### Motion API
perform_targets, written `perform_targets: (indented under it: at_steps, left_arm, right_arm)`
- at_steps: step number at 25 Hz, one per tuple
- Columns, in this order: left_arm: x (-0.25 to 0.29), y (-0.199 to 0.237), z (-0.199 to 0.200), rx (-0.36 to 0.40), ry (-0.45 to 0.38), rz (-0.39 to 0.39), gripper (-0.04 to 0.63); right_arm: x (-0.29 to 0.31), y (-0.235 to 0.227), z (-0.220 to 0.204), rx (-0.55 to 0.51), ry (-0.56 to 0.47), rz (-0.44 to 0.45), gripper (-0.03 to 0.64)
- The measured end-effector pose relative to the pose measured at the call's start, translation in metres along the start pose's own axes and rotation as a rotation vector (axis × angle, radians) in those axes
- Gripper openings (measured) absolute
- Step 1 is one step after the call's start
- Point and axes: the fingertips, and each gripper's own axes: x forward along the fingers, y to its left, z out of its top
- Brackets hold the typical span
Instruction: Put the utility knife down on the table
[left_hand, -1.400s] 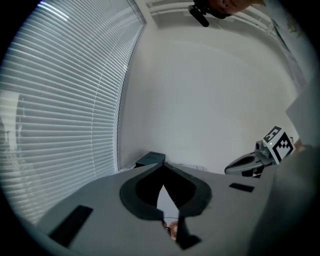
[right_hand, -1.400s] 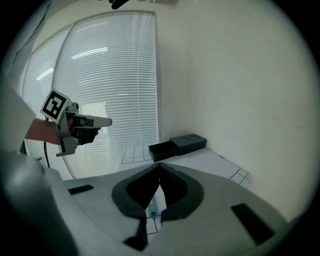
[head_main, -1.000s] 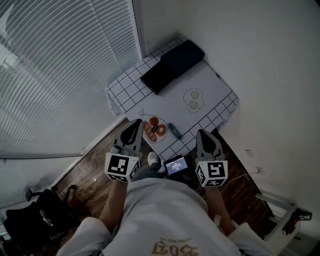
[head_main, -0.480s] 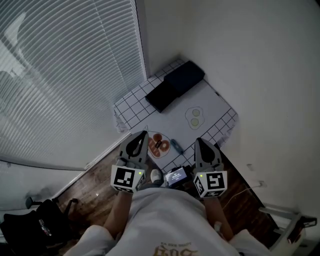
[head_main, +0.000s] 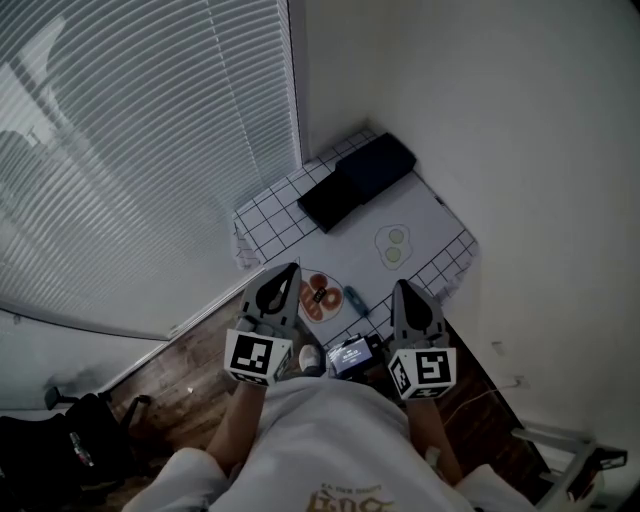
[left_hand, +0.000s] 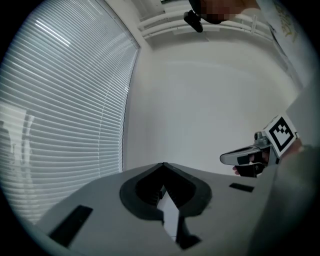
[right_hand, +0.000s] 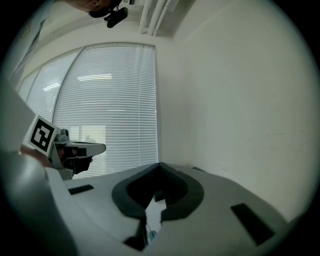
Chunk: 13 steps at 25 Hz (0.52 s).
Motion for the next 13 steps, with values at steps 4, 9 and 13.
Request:
perform_targets:
  at_steps: [4, 9, 13]
  left_arm:
    - [0.003, 0.000, 0.002, 0.001, -0.001, -0.001, 0.008]
    - [0.007, 0.000, 0.000, -0.002, -0.001, 0.001, 0.008]
    - [0.014, 0.001, -0.003, 0.000, 0.002, -0.004, 0.008]
  right_arm:
    - [0.002, 0.000, 0.002, -0.004, -0.001, 0.002, 0.008]
    - [0.003, -0.005, 0.004, -0.001, -0.005, -0.006, 0.008]
    - [0.008, -0.011, 0.006, -0.004, -0.011, -0.008, 0.008]
